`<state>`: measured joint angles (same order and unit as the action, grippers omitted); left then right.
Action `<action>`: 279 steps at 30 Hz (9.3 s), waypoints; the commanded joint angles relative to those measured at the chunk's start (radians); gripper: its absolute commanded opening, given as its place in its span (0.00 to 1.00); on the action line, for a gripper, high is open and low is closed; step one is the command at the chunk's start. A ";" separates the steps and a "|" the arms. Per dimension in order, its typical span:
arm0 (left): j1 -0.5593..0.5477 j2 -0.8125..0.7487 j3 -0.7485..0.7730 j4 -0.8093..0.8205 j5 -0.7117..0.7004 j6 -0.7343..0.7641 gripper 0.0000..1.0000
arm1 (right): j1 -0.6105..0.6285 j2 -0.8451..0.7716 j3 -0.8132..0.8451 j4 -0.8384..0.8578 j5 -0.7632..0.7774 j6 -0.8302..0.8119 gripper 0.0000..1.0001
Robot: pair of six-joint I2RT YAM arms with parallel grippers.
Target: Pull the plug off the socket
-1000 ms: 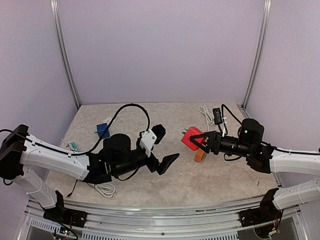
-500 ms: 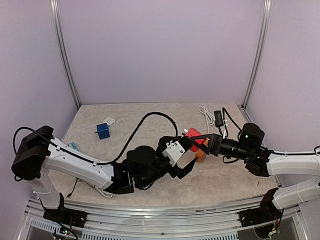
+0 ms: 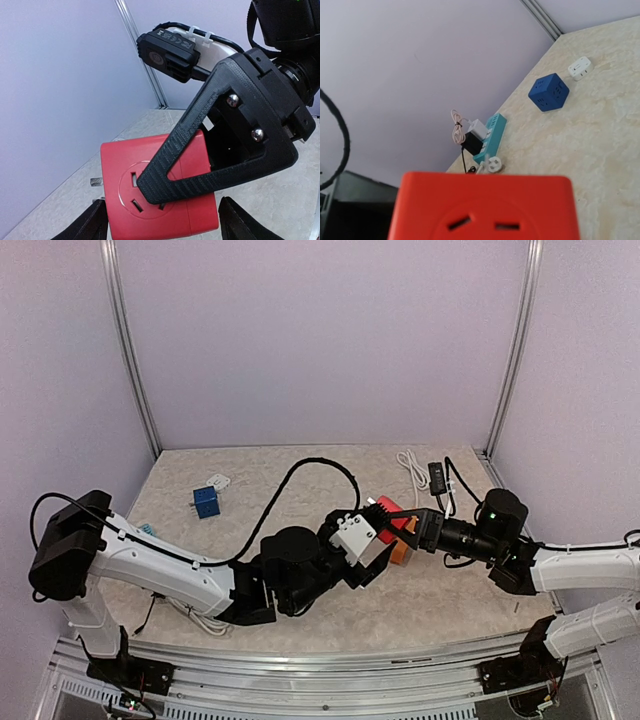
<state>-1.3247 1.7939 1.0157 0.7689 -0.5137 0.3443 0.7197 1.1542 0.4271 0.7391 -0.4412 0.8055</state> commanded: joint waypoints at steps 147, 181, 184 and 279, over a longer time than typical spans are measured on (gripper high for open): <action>0.875 -0.935 -0.140 -1.202 0.343 -0.729 0.99 | 0.527 1.275 1.155 -0.372 0.031 -0.270 0.48; 0.828 -0.765 -0.142 -1.061 0.413 -0.691 0.99 | 0.174 0.665 0.270 -0.336 0.218 -0.367 0.00; 0.824 -0.739 -0.138 -1.075 0.423 -0.669 0.99 | 0.131 0.616 0.207 -0.367 0.223 -0.392 0.00; 0.477 -0.092 -0.330 -0.342 0.396 -0.522 0.19 | 0.234 0.598 0.377 -0.180 0.314 -0.828 0.53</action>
<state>-0.8284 1.7233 0.6968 0.4526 -0.1638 -0.1810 0.9287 1.6840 0.7456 0.5449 -0.1509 0.0425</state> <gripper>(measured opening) 0.432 0.535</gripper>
